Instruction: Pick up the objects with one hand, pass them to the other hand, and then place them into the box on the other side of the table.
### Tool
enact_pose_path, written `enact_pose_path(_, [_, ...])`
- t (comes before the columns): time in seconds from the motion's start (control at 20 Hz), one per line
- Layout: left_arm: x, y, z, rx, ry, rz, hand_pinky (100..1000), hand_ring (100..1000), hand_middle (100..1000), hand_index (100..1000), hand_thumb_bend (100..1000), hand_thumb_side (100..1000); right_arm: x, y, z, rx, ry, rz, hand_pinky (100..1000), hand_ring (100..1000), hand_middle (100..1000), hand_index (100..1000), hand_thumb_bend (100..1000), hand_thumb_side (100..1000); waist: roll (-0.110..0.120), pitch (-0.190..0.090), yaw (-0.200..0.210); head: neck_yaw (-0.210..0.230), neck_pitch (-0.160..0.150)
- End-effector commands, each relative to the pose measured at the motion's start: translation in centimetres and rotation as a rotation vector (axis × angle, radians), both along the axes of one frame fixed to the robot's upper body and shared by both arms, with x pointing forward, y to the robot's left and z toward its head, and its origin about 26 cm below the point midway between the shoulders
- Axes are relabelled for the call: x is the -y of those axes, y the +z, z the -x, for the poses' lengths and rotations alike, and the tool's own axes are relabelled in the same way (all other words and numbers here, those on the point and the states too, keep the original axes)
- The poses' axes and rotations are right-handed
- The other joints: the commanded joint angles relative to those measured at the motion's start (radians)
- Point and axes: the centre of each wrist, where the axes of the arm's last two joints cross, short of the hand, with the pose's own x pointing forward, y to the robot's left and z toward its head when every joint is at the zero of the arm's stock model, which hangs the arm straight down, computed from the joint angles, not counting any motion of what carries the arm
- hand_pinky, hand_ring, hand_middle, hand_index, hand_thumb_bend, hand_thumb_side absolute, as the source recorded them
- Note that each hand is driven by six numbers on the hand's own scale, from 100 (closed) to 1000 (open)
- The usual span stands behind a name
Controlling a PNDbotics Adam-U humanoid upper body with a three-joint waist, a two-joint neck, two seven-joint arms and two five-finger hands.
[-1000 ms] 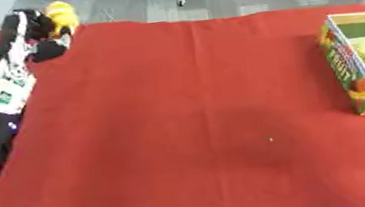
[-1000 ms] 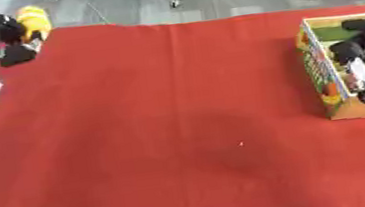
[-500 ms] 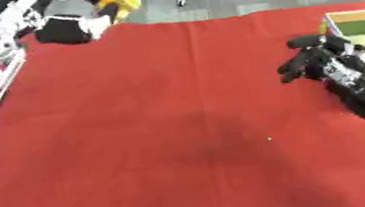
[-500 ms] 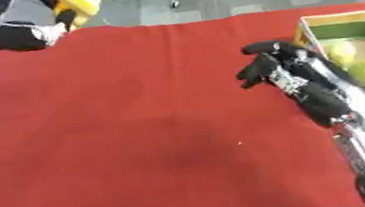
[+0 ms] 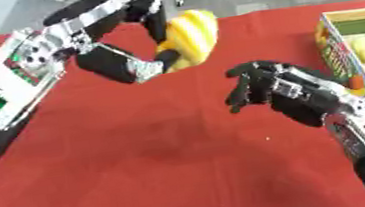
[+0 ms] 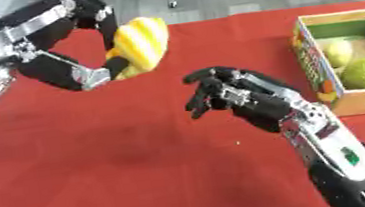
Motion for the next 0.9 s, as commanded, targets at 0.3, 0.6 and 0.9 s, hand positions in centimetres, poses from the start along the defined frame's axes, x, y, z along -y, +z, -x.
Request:
enact_pose_path(0.3, [1.5, -0.3, 0.5, -0.07, -0.071, -0.019, 636, 531, 450, 415, 173, 124, -0.4, -1.2, -0.3, -0.078, 0.06, 0.025, 662, 682, 503, 797, 305, 541, 0.012, -0.025, 0.002, 0.003, 0.005])
enact_pose_path(0.6, [1.9, -0.6, 0.7, -0.087, -0.097, -0.05, 640, 534, 452, 417, 173, 124, -0.6, -2.0, -0.3, -0.122, 0.073, 0.04, 661, 681, 504, 806, 354, 553, 0.013, -0.026, 0.0, 0.004, 0.005])
enact_pose_path(0.9, [1.5, -1.5, 0.5, -0.147, -0.092, -0.081, 641, 537, 453, 418, 174, 136, -0.5, -2.3, -0.4, -0.135, 0.064, 0.042, 660, 680, 505, 831, 420, 526, 0.015, -0.021, -0.001, 0.006, 0.005])
